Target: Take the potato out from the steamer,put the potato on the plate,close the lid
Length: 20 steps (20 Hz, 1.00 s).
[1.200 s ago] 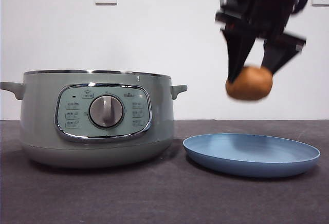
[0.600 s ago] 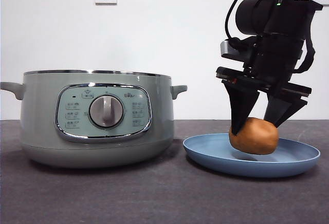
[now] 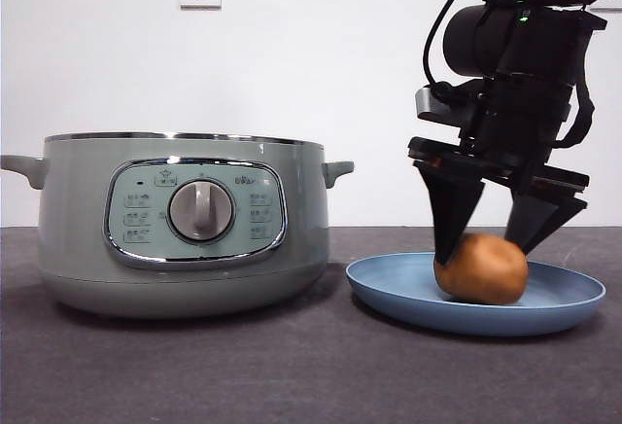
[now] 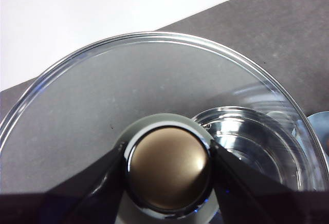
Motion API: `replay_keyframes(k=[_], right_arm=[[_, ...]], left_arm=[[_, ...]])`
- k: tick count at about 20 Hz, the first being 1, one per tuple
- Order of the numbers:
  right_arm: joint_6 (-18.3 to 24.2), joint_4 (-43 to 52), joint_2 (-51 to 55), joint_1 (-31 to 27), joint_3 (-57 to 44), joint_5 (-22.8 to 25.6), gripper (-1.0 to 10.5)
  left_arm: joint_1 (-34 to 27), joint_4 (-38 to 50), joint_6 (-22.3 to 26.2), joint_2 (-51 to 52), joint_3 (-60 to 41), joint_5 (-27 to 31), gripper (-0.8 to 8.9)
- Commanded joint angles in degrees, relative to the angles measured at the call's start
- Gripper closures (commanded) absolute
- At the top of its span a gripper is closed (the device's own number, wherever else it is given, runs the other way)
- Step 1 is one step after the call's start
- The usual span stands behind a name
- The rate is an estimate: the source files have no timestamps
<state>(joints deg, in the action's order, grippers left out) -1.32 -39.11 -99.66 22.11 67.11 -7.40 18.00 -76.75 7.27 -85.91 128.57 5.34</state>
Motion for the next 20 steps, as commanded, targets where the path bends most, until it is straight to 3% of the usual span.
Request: replay_keyframes(k=[1,3,7,13,15,20], right_arm=[[-0.4,0.5,-0.5,0.1,-0.4,-0.1,4.3],[-0.6,0.5,-0.1,0.1,-0.1,-0.1,4.4],[-1.9,-1.4,4.4,0.1,1.4,-0.2,4.4],[-2.9,-2.1,21.2,0.1,1.6,-0.2,4.4],[-3.0,-2.1,27.1,0.1,1.6,-0.1,4.4],[-3.2,-2.1,38.5,0.0,1.6,0.1,4.4]], left_arm=[[0.0,-2.9,-0.1,0.7,0.8,0.1,8.21],[0.0,-2.9,-0.1,0.7,0.8,-0.3,8.21],[0.0,-1.6,0.6,0.4,0.8,-6.8,8.21],[0.0,3.9,0.9,-1.7,0.0,-10.3,8.21],[0.0,7.1,0.9,-1.7,-2.6,-13.4,8.21],[1.4,16.9,0.0,-1.7,-16.9,-13.5,8.21]])
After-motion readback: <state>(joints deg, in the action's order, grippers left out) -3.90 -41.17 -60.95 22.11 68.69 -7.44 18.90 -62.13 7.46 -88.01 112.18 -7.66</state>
